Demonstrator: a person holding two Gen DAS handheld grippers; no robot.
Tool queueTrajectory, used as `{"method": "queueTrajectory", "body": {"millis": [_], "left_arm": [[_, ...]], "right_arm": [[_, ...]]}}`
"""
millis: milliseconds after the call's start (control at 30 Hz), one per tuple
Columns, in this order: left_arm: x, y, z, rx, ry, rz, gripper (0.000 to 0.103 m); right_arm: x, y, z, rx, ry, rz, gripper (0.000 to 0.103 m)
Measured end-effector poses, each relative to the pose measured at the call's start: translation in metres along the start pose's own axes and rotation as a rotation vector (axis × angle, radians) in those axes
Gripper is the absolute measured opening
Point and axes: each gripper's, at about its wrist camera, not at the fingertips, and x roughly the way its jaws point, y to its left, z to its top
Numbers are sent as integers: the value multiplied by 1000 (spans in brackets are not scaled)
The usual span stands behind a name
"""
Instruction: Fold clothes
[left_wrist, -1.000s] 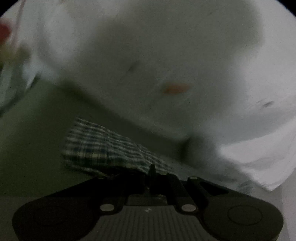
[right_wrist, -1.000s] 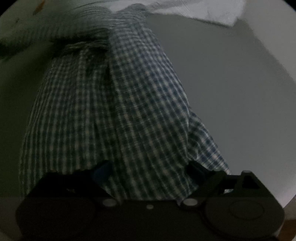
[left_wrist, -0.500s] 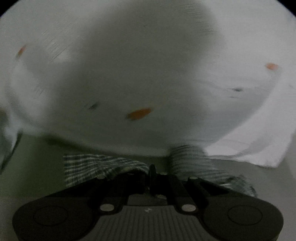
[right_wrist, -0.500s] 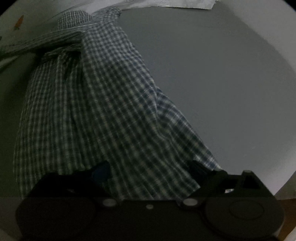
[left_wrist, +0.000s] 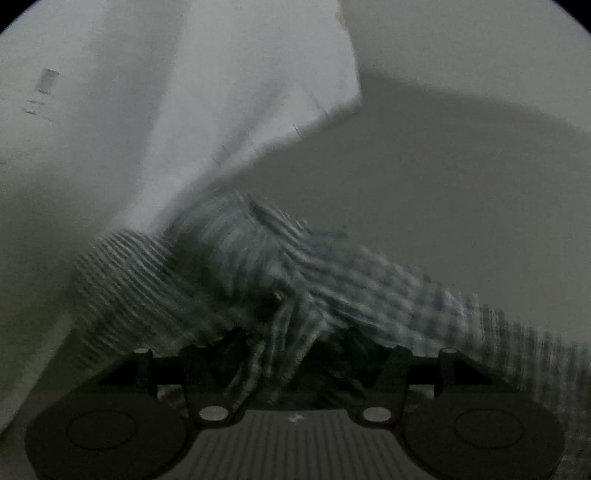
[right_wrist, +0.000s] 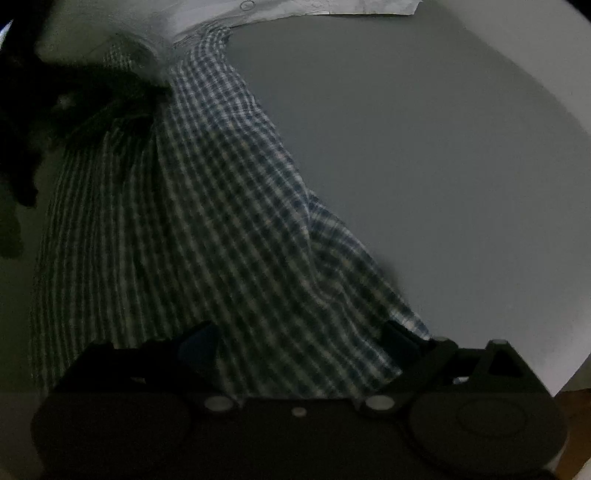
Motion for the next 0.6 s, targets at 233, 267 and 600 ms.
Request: {"method": "queueTrajectory", "body": {"millis": [233,267,600], "left_arm": [[-32,42,-23,-279,-51,-45,76],[-39,52,-27,-338,-60,-42,76],[-24,118,-74,-640,40,144,78]], "right_arm": [[-8,-7,26,36,-57,59,89],[-10,-6,33,39,-77,69,86],[1,57,145,-169,-325,106,43]]}}
